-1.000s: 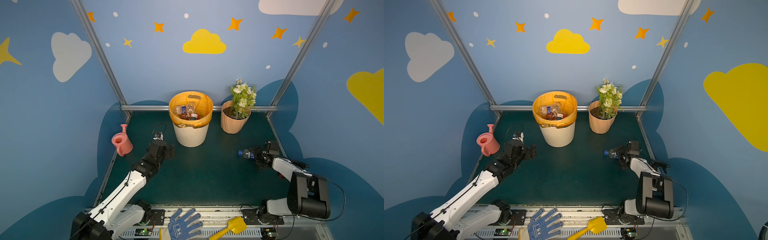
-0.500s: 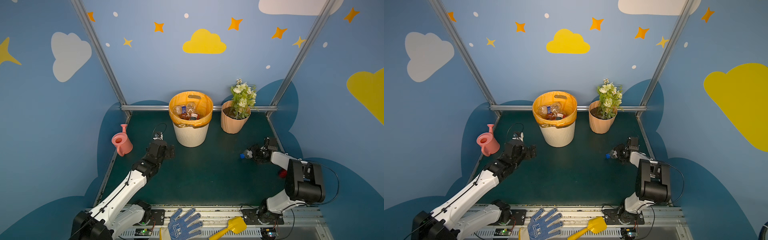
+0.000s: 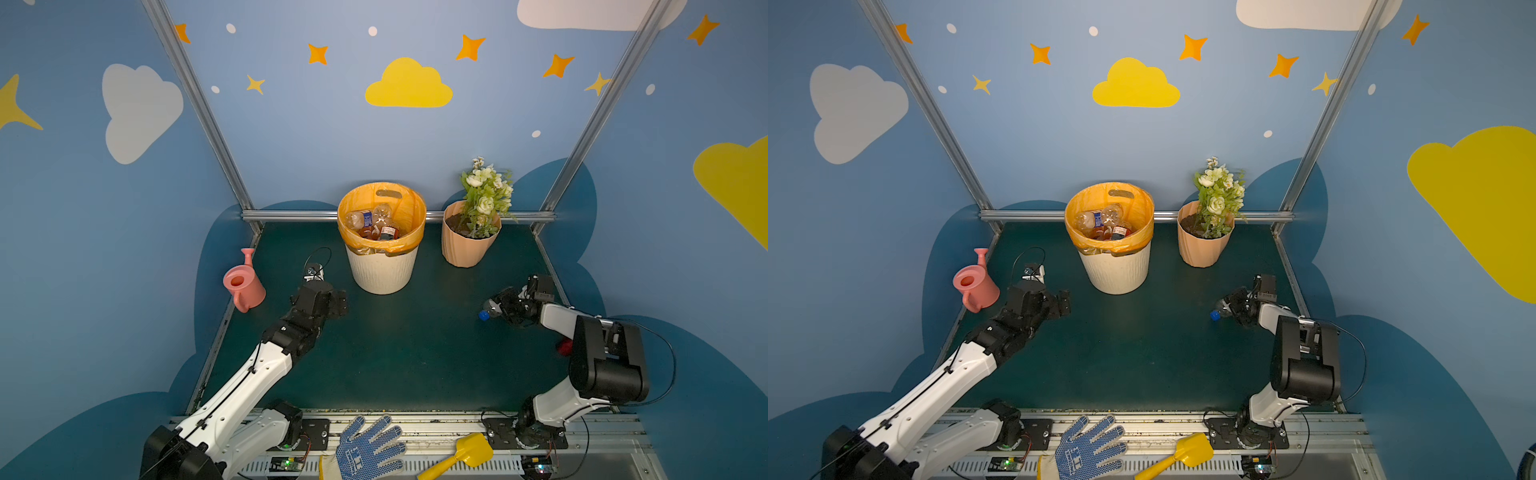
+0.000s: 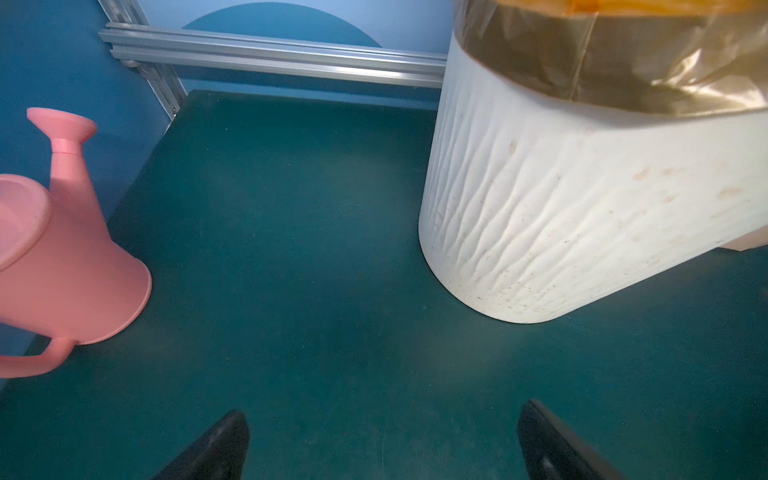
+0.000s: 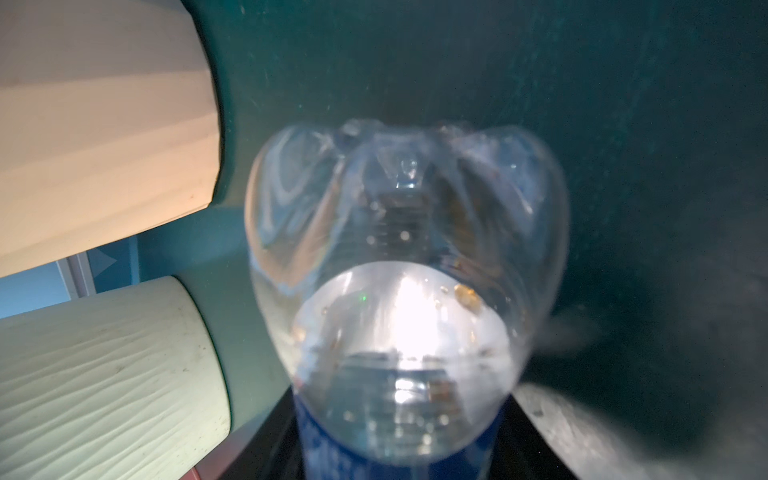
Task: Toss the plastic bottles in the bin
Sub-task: 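Lower the right gripper onto the blue-label bottle and close it, then lift the blue-label bottle with the right gripper over the bin and release it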
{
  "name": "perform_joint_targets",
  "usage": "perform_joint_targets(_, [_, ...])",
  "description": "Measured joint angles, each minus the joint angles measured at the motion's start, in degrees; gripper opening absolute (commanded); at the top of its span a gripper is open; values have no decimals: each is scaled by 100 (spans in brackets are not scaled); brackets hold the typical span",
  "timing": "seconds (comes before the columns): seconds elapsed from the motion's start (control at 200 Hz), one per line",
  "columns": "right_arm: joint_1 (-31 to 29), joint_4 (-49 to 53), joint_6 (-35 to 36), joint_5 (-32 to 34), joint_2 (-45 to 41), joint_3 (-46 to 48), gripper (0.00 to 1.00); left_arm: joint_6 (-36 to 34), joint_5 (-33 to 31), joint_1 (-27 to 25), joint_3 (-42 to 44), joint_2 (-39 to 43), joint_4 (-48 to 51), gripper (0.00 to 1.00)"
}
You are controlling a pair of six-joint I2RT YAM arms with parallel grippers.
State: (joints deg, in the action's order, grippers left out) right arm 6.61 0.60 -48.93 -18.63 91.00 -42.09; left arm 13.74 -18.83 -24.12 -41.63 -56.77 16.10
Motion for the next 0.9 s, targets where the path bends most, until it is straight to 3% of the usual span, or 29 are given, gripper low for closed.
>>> perform_joint_targets(0.23, [0, -129, 157, -96, -509, 66, 50, 4, -4, 0, 0, 0, 0, 100])
perform_joint_targets(0.636, [0, -564, 293, -133, -2420, 160, 45, 63, -151, 0, 96, 149, -24, 100])
perform_joint_targets(0.901, [-46, -651, 444, -70, -2975, -1060, 46, 111, -170, 0, 116, 151, -44, 100])
